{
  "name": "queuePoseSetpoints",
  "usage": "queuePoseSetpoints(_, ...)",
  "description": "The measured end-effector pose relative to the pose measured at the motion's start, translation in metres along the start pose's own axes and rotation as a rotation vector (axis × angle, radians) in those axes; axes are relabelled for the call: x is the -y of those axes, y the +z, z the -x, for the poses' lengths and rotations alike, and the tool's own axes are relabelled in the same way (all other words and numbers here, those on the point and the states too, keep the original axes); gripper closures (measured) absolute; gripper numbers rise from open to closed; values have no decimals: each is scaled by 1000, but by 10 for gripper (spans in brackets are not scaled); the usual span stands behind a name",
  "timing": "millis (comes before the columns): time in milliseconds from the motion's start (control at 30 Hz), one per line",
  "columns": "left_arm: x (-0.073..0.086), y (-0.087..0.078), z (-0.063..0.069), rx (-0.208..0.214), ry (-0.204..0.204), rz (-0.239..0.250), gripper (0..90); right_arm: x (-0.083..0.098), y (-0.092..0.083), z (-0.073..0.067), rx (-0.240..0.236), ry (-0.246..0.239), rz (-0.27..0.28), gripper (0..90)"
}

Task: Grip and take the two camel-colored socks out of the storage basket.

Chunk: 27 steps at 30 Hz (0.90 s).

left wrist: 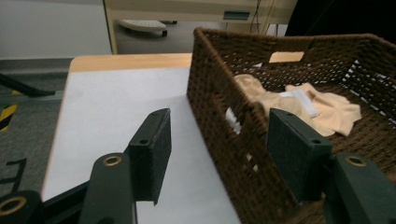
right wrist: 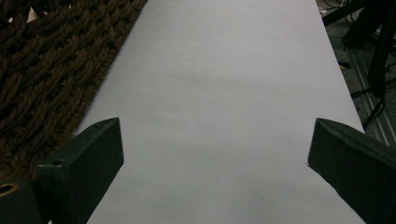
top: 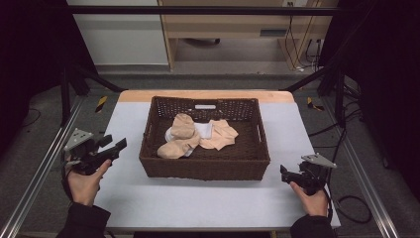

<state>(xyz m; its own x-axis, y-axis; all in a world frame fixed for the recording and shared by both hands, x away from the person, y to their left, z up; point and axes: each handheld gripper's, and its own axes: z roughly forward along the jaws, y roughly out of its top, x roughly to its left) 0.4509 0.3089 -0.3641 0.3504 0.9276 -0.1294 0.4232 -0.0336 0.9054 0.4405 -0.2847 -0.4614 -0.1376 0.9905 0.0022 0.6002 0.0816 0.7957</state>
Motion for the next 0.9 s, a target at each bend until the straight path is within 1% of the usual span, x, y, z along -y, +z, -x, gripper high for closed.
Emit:
queuePoseSetpoints(33,-6,5,5,11,12,-1,398,0,0,0,-2,-3,2,38)
queuePoseSetpoints(100,-7,7,6,15,13,-2,398,0,1,0,0,-6,-1,38)
queuePoseSetpoints(167,-16,14,14,29,17,-5,399,0,1,0,1,-3,-5,39)
queuePoseSetpoints(200,-16,14,14,29,17,-5,399,0,1,0,1,-3,-5,39)
queuePoseSetpoints(300,-25,19,20,43,28,6,399,1,1,0,1,2,-5,39)
queuePoseSetpoints(333,-30,23,24,53,29,12,399,1,1,0,2,2,-7,40)
queuePoseSetpoints(433,-37,29,30,63,40,11,405,1,0,1,3,4,1,42)
queuePoseSetpoints(500,-39,32,33,67,47,12,408,1,0,1,3,13,1,43)
queuePoseSetpoints(533,-42,37,38,68,61,11,411,1,1,1,4,14,0,43)
queuePoseSetpoints(633,-45,45,44,68,78,3,417,1,1,1,8,10,-7,44)
queuePoseSetpoints(667,-45,45,44,68,78,3,421,1,1,1,8,10,-7,44)
queuePoseSetpoints(733,-48,53,48,67,82,-2,424,0,2,1,10,8,-8,45)
queuePoseSetpoints(800,-50,55,49,65,83,-2,427,1,2,1,11,6,-9,45)
queuePoseSetpoints(833,-52,59,52,71,69,4,430,0,1,1,10,7,-4,45)
queuePoseSetpoints(900,-54,61,53,71,73,2,432,0,1,2,11,10,-3,44)
